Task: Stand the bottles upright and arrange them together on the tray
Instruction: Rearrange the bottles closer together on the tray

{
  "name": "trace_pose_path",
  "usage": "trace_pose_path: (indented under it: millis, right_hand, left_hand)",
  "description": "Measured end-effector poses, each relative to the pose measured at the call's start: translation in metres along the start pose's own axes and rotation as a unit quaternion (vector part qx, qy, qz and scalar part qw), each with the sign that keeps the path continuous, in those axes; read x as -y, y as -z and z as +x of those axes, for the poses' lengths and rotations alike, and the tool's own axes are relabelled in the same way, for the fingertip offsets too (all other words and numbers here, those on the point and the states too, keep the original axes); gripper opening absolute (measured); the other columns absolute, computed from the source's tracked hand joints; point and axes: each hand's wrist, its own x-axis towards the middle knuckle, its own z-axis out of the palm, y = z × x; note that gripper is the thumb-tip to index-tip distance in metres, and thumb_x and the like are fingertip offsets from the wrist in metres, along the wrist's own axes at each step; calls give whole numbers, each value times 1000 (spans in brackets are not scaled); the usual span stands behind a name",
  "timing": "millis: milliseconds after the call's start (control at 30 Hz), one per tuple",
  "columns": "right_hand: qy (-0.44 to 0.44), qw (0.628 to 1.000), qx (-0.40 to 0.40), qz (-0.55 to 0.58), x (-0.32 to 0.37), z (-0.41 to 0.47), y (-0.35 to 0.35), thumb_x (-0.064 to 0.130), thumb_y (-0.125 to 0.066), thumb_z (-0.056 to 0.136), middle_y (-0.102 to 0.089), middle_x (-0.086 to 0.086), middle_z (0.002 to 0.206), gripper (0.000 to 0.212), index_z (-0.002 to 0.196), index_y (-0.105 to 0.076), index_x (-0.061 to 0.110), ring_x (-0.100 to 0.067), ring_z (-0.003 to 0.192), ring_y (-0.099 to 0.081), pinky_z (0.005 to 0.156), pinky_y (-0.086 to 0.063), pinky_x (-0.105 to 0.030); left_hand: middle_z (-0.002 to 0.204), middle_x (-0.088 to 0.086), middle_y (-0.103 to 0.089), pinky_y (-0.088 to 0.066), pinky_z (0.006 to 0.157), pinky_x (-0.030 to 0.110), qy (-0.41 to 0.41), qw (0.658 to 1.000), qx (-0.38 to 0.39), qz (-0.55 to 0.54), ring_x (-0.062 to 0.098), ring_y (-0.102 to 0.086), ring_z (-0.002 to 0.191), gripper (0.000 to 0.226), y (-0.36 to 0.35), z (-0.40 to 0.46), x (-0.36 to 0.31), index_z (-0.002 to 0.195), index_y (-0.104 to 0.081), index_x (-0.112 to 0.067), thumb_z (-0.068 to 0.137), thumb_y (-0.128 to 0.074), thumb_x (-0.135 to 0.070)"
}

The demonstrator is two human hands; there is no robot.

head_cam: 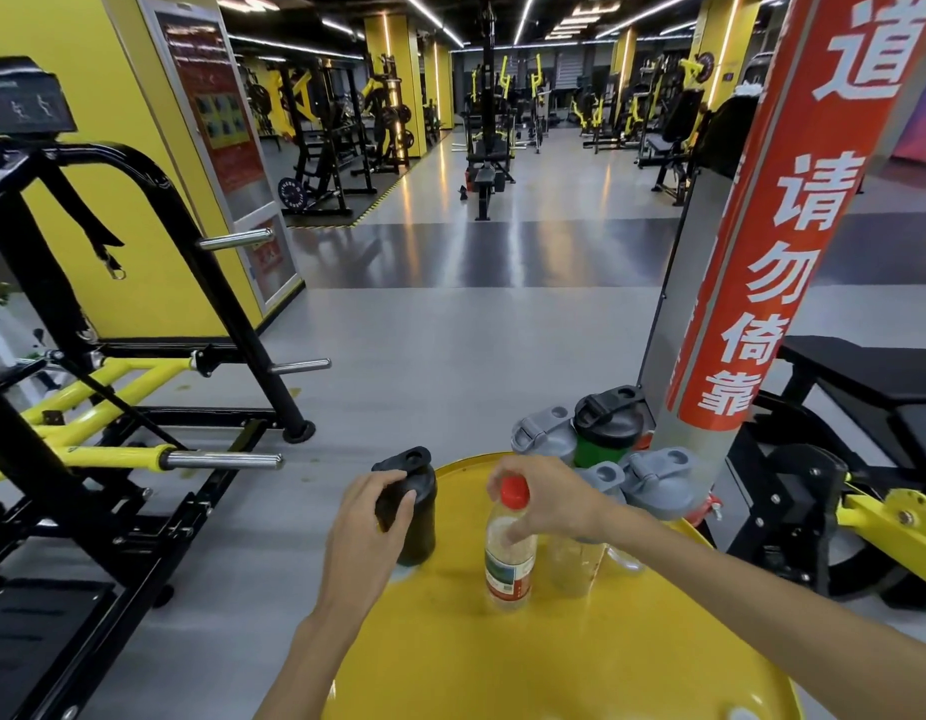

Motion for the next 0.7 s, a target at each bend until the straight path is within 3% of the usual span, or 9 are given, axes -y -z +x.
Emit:
trace_pose_path:
  millis: [133,233,433,567,700]
  right_hand:
    - [21,998,39,-55,6,1,15,23,-91,64,-66,5,100,42,99,-68,18,-12,91,-59,77,-53,-28]
    - [31,995,53,-79,8,0,19,22,-91,65,-67,3,102,42,100,-69,15,-15,93,-61,82,-54,-33]
    - [37,992,60,-106,4,-1,17,17,-89,67,-65,5,104,42,102,-67,16,-14,94,-57,82,-53,-33]
    - [48,989,73,-118,4,-1,19,16,-87,70,-65,1,111,46,110,-66,15,-16,99,-56,84,-51,-34]
    - [62,988,85,-116,3,-1,23,23,-82,78,-62,-3,128,60,131,-55,18,-19,114,-55,91,-47,-31]
  left_hand:
    - [121,-9,-56,-48,95,35,-49,992,30,111,15,-50,114,51,3,26,14,123,-56,-27,79,-81,-34]
    - [143,-3,-48,-39,109,41,7,985,81,152,22,-41,132,85,4,43,20,140,-47,-24,68,-88,-43]
    - [150,-6,-37,-46,102,45,73,975,180,111,22,-45,132,112,-1,63,21,149,-33,-25,57,-91,-55]
    - [142,-1,-46,-47,100,39,81,970,217,77,22,-49,127,118,-12,65,33,146,-37,-23,47,-91,-57]
    - [120,0,-58,-48,86,33,72,979,179,63,21,-57,109,87,-23,68,33,123,-53,-27,46,-90,-42]
